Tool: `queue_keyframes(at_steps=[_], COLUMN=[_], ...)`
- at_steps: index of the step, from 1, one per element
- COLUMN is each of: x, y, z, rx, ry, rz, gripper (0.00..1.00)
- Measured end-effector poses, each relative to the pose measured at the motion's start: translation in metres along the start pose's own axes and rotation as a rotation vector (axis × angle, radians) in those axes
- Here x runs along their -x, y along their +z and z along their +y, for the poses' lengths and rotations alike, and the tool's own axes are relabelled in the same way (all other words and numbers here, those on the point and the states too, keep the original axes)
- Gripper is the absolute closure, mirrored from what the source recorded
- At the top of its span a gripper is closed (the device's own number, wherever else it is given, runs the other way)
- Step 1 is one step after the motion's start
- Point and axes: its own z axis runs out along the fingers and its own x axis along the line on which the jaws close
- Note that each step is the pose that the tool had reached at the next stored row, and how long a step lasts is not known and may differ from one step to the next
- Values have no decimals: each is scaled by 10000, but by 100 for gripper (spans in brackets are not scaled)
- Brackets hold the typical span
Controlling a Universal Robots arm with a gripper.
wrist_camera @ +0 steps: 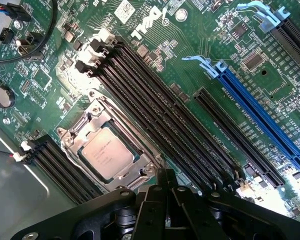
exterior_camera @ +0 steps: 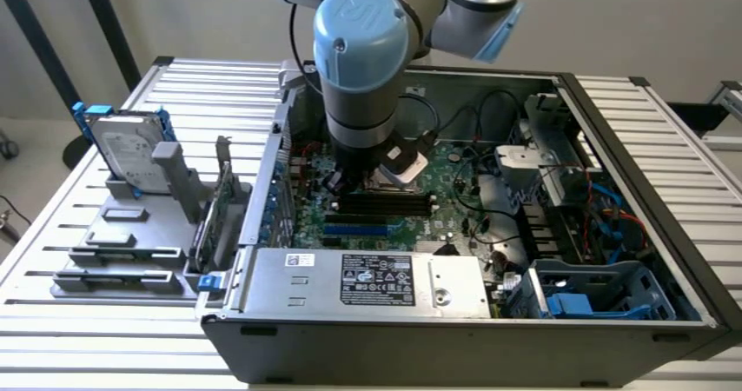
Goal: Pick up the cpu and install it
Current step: 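Install the first cpu locking lever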
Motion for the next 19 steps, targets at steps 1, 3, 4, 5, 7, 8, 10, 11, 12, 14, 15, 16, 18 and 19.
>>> queue_keyframes(at_steps=[1,3,4,5,7,8,10,11,12,14,15,16,18,19], x=[1,2,3,4,4,4,5,6,6,7,7,5,-1,-5], y=[2,7,10,13,19,23,30,33,36,40,42,42,44,46], z=[0,0,1,1,1,1,2,2,2,3,2,1,-6,-10], rx=[-1,-2,0,2,10,15,26,34,43,68,81,87,92,92], ry=[-3,-14,-19,-25,-35,-41,-52,-59,-65,-73,-78,-81,-83,-84], rz=[0,-2,-7,-14,-27,-34,-49,-60,-70,-100,-115,-125,-132,-133], gripper=[89,89,89,89,89,89,89,89,89,89,89,89,89,89])
